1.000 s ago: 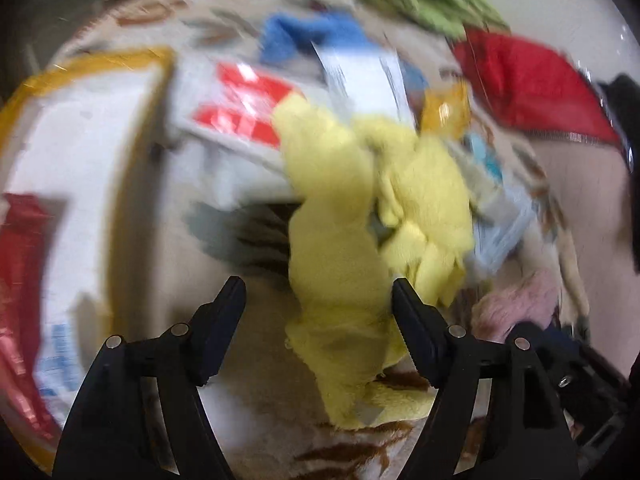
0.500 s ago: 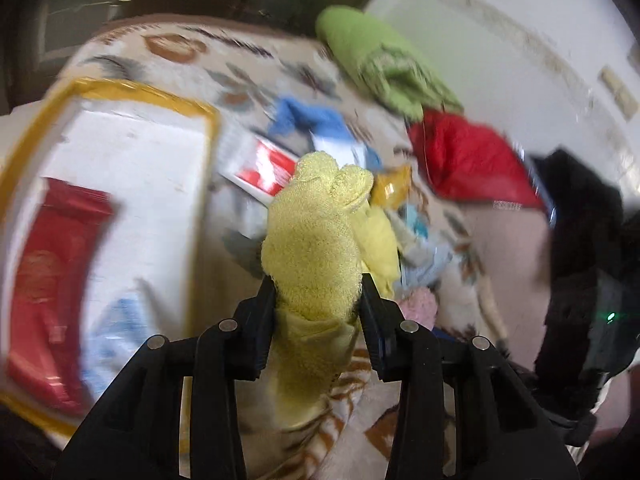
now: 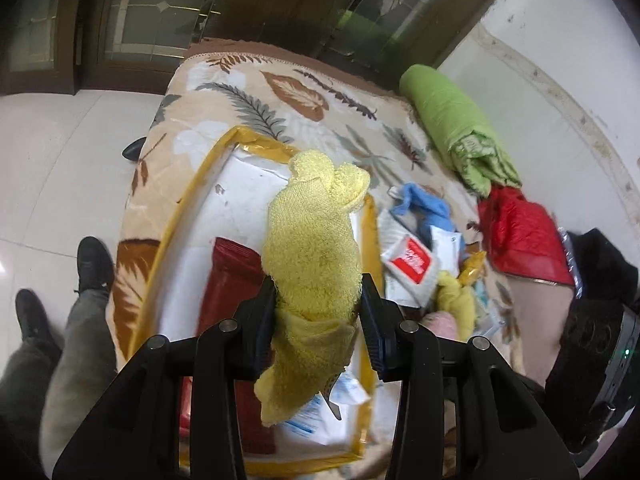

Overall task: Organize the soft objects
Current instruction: 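Carry the towel and pink ball over the tray and release both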

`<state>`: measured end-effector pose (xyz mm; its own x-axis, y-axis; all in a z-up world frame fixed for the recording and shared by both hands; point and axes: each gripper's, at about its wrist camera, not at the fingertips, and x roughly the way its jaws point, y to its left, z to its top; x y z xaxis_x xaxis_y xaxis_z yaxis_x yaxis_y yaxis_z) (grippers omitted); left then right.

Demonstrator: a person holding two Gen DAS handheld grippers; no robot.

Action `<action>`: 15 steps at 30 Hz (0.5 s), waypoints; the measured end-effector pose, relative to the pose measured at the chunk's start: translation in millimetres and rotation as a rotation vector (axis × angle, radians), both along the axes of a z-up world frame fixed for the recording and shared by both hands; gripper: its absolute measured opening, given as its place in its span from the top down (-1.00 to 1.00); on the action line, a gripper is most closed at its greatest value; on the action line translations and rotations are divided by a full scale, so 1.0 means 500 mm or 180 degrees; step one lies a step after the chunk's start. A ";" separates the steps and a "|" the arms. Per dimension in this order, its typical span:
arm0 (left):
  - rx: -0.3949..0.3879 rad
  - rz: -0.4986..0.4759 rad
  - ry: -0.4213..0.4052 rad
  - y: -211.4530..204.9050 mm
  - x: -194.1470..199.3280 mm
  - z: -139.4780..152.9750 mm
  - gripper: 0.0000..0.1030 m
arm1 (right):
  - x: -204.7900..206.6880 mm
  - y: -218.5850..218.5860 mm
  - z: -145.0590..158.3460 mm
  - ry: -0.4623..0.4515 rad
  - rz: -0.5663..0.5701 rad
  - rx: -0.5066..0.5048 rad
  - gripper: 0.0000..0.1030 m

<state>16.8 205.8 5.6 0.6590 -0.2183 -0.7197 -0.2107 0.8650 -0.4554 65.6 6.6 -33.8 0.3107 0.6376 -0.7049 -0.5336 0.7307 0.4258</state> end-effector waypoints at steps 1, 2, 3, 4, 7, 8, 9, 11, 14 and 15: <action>0.0004 -0.0014 0.0018 0.005 0.006 -0.005 0.25 | 0.003 0.013 -0.008 -0.0015 0.0018 -0.0065 0.40; -0.0006 -0.0052 0.0046 0.007 0.019 -0.017 0.25 | 0.008 0.032 -0.024 -0.0041 0.0023 -0.0190 0.40; -0.0031 -0.0077 0.0066 0.010 0.028 -0.026 0.25 | 0.010 0.041 -0.037 -0.0037 0.0023 -0.0268 0.40; -0.0074 -0.0090 0.0083 0.014 0.038 -0.035 0.25 | 0.014 0.048 -0.048 -0.0010 0.0010 -0.0330 0.40; -0.0229 -0.0206 0.0077 0.013 0.066 -0.051 0.25 | 0.017 0.057 -0.073 0.0039 -0.0015 -0.0440 0.39; -0.0239 -0.0228 0.0090 0.010 0.074 -0.053 0.25 | 0.017 0.058 -0.080 0.0054 -0.0005 -0.0465 0.39; -0.0195 -0.0257 0.0123 0.002 0.082 -0.056 0.25 | 0.017 0.060 -0.088 0.0067 -0.0004 -0.0495 0.39; -0.0136 -0.0320 0.0233 -0.012 0.097 -0.070 0.25 | 0.016 0.062 -0.098 0.0027 -0.0047 -0.0575 0.34; -0.0010 -0.0313 0.0385 -0.022 0.110 -0.106 0.23 | 0.013 0.065 -0.092 -0.0017 -0.0067 -0.0580 0.32; -0.0061 -0.0306 0.0400 -0.018 0.109 -0.117 0.23 | 0.010 0.068 -0.091 -0.0046 -0.0065 -0.0614 0.31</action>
